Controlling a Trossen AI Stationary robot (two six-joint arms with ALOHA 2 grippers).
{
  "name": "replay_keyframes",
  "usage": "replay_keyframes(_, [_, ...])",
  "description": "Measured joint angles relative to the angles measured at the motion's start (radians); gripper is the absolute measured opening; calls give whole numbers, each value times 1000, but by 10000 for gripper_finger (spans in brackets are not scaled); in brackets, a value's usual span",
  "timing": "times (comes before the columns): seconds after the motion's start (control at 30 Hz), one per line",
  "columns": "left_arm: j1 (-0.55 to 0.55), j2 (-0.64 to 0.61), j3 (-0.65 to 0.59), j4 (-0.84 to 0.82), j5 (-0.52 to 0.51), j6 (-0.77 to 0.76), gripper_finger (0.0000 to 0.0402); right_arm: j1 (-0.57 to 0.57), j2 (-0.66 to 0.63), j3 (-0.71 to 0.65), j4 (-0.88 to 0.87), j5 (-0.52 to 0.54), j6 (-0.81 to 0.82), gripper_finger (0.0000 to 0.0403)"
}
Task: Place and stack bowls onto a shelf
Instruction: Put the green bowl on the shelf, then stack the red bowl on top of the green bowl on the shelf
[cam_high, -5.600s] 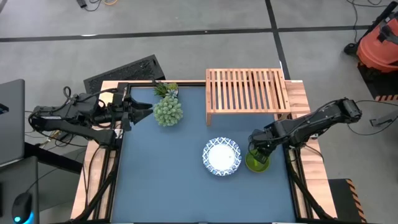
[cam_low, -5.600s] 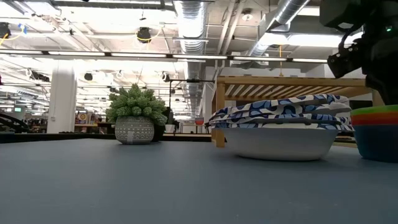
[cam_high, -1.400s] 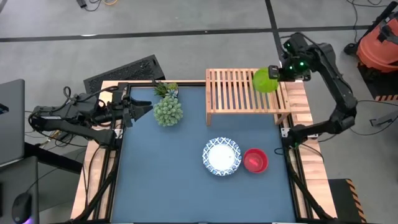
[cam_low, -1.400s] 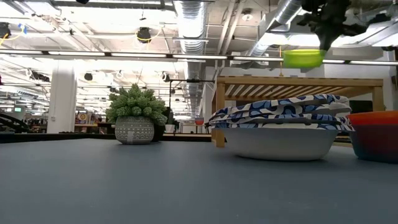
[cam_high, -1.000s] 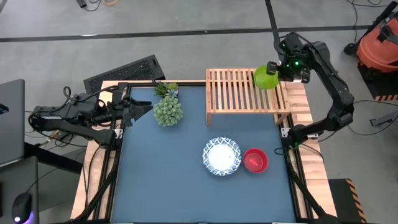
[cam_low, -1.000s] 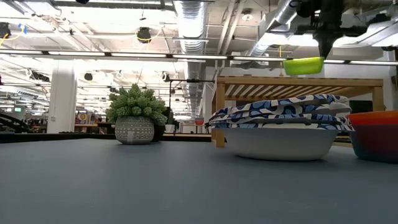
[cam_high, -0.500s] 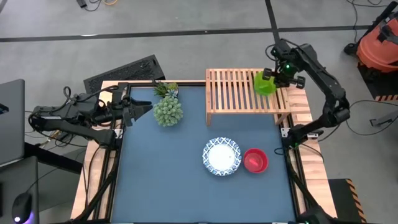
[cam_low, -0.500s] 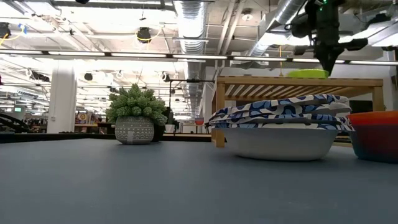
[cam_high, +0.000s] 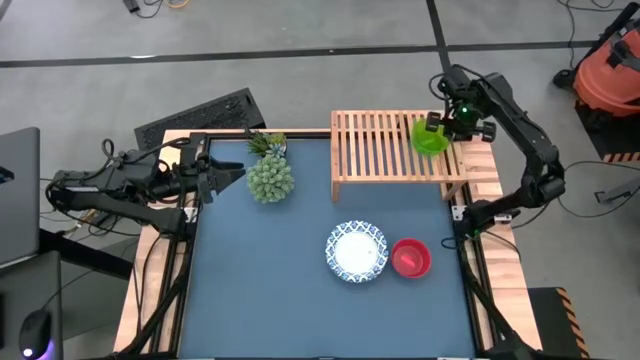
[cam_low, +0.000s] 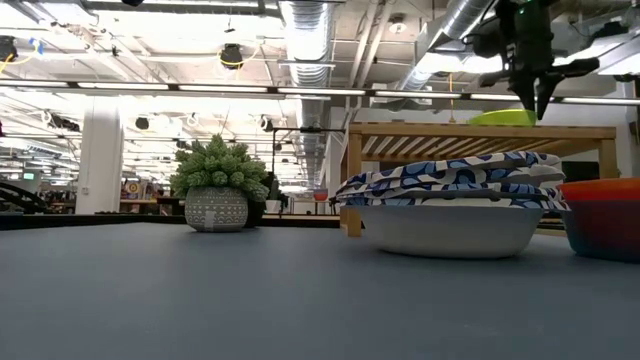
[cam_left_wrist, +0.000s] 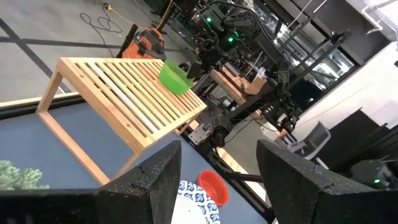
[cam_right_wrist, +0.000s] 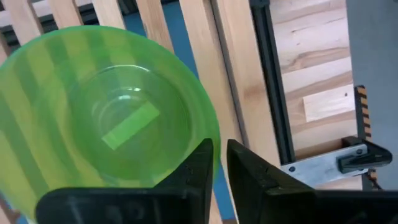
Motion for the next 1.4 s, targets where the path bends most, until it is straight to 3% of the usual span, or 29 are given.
replay_keyframes(0.23, [0, 0, 0, 0, 1, 28, 197, 3, -68, 0, 13, -4, -81, 123])
replay_keyframes(0.47, [0, 0, 0, 0, 6, 67, 197, 110, -161, 0, 8, -230, -235, 166])
replay_keyframes(0.73, [0, 0, 0, -20, 3, 93, 197, 530, -258, -36, 20, -260, -57, 175])
replay_keyframes(1.03, [0, 0, 0, -45, 2, 92, 197, 1029, -277, -281, 56, -172, 183, 174])
replay_keyframes(1.2, [0, 0, 0, -45, 0, 90, 197, 1193, -274, -416, 222, -171, 279, 173])
replay_keyframes(1.4, [0, 0, 0, -45, -3, 90, 197, 1291, -246, -553, 363, -190, 340, 173])
